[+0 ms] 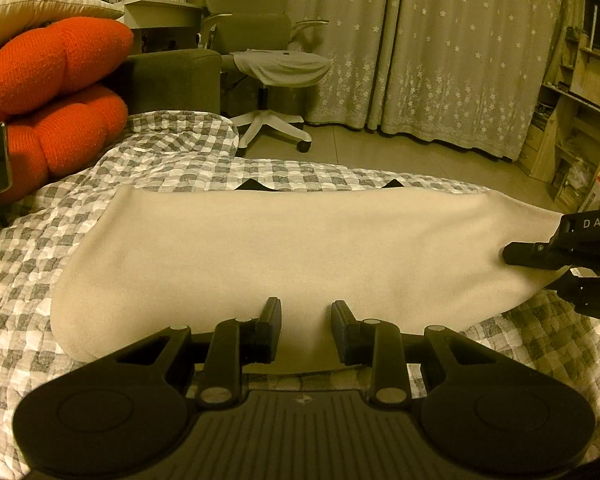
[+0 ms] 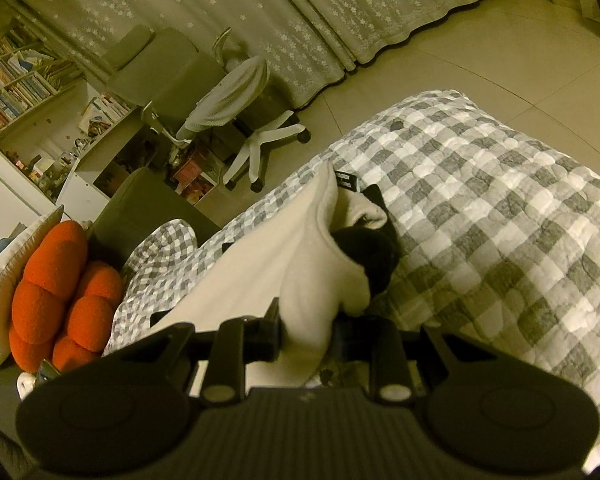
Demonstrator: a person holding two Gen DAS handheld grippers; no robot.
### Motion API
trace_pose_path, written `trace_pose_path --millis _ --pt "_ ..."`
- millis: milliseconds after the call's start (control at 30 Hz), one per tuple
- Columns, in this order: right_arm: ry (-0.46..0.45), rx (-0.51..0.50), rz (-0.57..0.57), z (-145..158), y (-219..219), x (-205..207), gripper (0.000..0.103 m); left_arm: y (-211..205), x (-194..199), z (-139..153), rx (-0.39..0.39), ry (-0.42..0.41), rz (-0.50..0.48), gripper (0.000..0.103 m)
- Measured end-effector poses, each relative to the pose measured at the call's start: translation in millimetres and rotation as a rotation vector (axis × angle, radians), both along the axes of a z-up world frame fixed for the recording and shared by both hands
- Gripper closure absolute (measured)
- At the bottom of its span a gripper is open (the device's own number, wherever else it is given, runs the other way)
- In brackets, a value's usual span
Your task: Fold clothes
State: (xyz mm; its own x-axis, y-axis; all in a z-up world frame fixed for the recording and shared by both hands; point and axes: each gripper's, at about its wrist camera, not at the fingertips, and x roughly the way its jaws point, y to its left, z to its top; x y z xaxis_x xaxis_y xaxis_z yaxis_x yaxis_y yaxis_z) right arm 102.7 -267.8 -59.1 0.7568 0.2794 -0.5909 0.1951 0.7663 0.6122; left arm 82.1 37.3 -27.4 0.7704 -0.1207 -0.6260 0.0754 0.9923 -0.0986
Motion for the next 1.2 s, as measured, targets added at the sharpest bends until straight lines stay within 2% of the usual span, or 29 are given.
trace_pose_path --millis 533,767,1200 --pt "-0.003 -0.003 0.001 -0.4 1.3 0.4 0.081 2.1 1.5 0.2 -0.008 0.006 -0.001 0.073" --pt "-0.004 -0.010 0.003 0.4 1.7 1.3 0.081 9.8 4.9 2.0 -0.045 0.024 0.004 0.073" --pt "-0.016 -0.019 0.008 3.3 3.9 2.2 0.081 10.8 4.6 2.0 -0.055 0.040 -0.008 0.073"
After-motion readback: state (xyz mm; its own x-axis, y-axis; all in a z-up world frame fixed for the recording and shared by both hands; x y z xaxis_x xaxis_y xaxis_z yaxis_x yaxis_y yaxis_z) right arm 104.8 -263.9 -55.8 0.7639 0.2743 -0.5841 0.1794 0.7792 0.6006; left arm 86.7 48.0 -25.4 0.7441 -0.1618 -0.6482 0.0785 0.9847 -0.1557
